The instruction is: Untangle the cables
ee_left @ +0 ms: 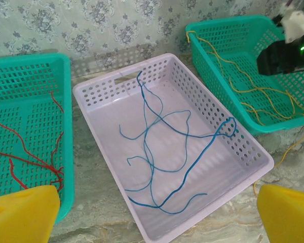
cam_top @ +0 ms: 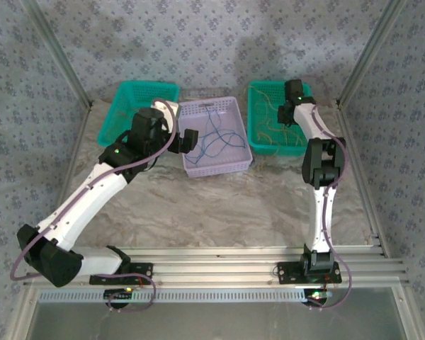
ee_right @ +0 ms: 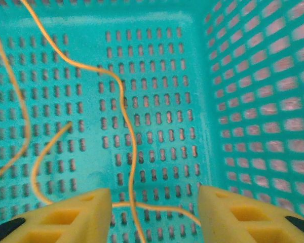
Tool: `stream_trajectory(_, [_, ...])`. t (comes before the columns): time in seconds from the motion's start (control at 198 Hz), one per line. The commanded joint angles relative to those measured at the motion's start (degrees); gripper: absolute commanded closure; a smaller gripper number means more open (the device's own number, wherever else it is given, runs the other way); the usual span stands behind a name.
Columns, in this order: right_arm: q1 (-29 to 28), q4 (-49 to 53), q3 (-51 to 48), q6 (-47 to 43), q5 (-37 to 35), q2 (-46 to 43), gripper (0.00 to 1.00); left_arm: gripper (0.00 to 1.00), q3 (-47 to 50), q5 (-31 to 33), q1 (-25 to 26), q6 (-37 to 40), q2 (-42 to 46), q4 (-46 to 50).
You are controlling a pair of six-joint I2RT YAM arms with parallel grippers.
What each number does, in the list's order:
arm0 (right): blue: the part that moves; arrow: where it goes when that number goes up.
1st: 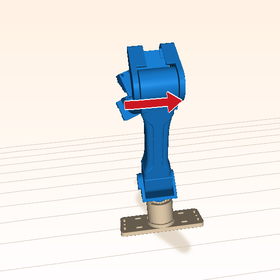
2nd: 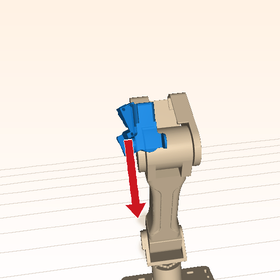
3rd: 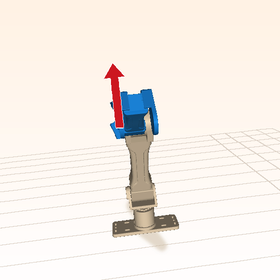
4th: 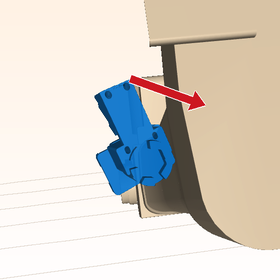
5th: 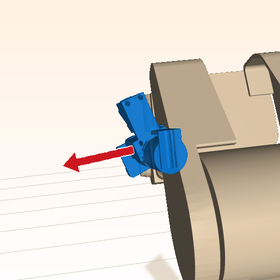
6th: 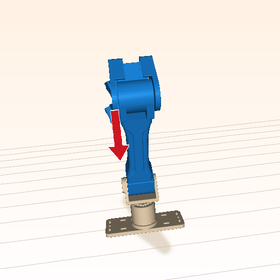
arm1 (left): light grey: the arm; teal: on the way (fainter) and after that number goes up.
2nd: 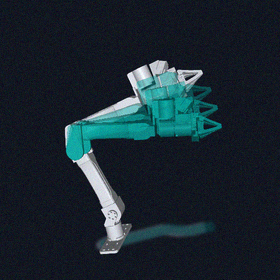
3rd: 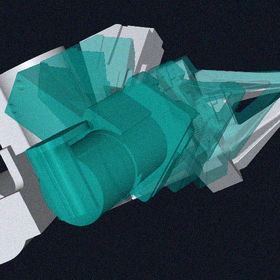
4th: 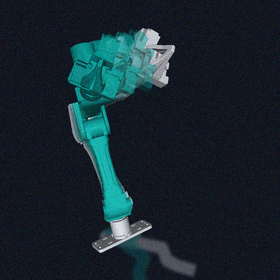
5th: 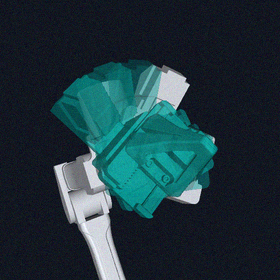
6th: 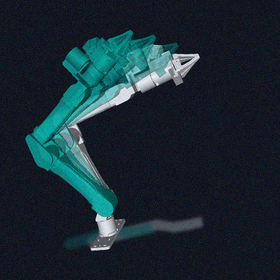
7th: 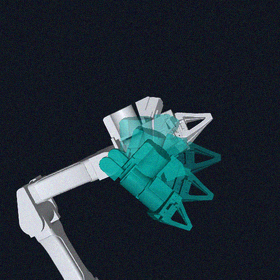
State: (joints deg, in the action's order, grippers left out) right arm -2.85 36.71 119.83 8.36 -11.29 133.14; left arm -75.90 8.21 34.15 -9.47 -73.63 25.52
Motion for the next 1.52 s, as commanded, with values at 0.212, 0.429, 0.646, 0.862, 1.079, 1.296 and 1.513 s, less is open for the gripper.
stream_trajectory(0.212, [-1.60,-12.96,-22.43,7.65,5.65,-28.52,0.42,0.01,-1.12,-1.01,-0.22,0.25,-0.47,0.24])
stream_trajectory(0.429, [-7.23,-22.65,-45.04,14.90,11.71,-43.07,0.41,0.00,-1.09,-1.74,-0.01,-0.14,-0.33,0.48])
stream_trajectory(0.646, [-11.74,-27.76,-61.17,17.63,13.58,-51.64,0.39,0.00,-0.47,-1.44,0.04,0.07,0.94,0.41])
stream_trajectory(0.862, [-14.52,-30.41,-68.37,20.73,13.39,-50.07,0.39,0.00,-0.04,-1.34,0.16,0.24,1.54,0.50])
stream_trajectory(1.079, [-15.03,-33.18,-69.51,22.13,13.25,-45.16,0.39,0.00,0.10,-0.84,0.22,0.85,1.95,0.64])
stream_trajectory(1.296, [-15.07,-35.55,-68.92,23.32,12.12,-39.56,0.41,0.00,0.21,0.18,0.37,1.52,2.09,0.77])
stream_trajectory(1.513, [-14.63,-37.41,-67.28,23.52,11.30,-36.21,0.49,0.00,0.31,1.10,0.41,2.08,2.43,0.85])
